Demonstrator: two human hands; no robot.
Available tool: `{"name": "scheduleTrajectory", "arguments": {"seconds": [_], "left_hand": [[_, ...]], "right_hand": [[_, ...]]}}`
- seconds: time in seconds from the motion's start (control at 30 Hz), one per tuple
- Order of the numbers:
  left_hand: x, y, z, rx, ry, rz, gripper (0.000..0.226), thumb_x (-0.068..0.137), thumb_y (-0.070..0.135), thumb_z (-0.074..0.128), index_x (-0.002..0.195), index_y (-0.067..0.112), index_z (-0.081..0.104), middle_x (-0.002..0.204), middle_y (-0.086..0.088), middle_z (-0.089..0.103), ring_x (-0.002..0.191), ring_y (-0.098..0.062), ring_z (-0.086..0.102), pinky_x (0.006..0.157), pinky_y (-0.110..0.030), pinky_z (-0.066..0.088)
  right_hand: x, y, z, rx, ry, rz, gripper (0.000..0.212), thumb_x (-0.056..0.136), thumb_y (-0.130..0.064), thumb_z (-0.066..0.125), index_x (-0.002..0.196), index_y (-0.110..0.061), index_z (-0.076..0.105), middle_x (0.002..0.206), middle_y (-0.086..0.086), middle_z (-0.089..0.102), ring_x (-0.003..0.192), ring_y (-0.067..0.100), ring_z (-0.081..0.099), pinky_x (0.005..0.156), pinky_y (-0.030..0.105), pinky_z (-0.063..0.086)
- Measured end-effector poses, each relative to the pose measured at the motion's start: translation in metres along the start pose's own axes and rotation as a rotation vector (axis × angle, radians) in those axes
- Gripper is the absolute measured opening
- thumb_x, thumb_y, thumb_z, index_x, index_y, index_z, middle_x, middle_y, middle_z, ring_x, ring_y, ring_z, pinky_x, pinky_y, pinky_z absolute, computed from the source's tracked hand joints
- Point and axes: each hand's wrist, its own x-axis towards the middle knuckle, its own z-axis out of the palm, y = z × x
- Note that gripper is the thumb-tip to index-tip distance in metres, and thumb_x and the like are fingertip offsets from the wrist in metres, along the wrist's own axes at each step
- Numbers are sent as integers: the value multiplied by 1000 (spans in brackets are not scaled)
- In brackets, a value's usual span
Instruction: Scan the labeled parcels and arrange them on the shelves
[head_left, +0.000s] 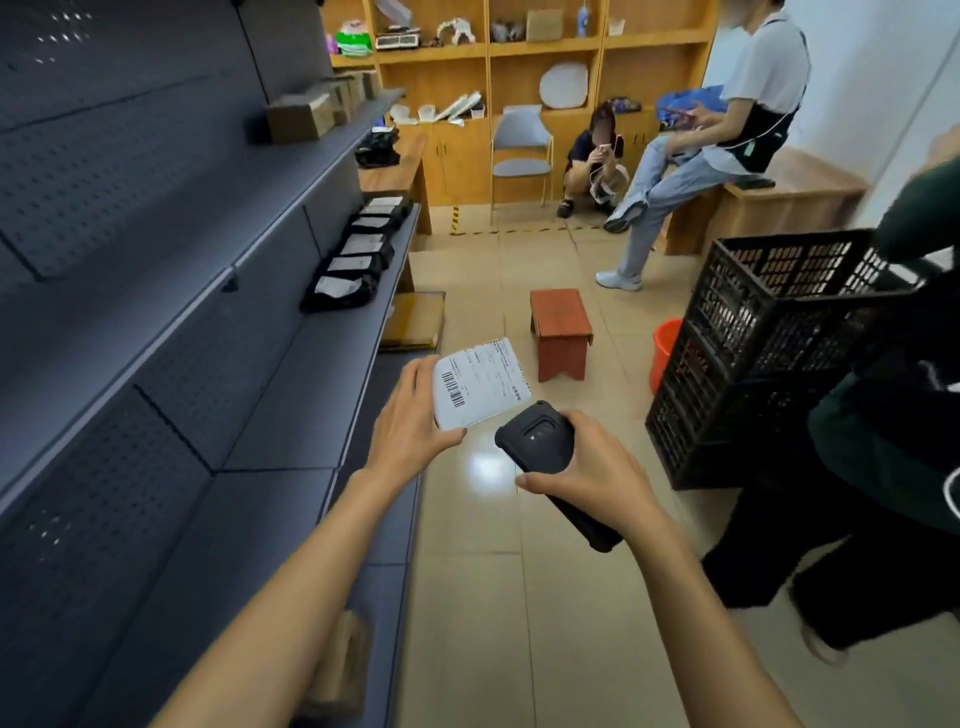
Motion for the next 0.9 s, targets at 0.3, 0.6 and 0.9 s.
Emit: {"name": "scheduleTrajectory", "arguments": {"seconds": [0.3,0.6,0.9], "left_hand": [[210,-38,52,51,54,-13,89,65,33,81,139,25,32,138,8,35,109,-17,50,65,-31,42],[434,-81,39,205,214,-8,88,70,40,75,144,20,32,141,3,36,120,-21,48,74,-35,46],[595,-166,-24,478,344,-111,99,70,41,80,149,16,26,146,0,32,124,-24,45,83,-40,50]], "right_hand": [[234,12,-29,57,-22,-61,71,62,-52,83,121,-32,47,108,-18,54,99,13,58,85,39,52],[498,-32,-78,63,-74,-286,70,68,-49,84,126,-29,50,117,-12,58,97,11,54,69,28,40],[699,-127,-69,111,-152,-535,72,63,-53,85,121,-26,51,113,-5,60,101,17,60,84,41,53]]}}
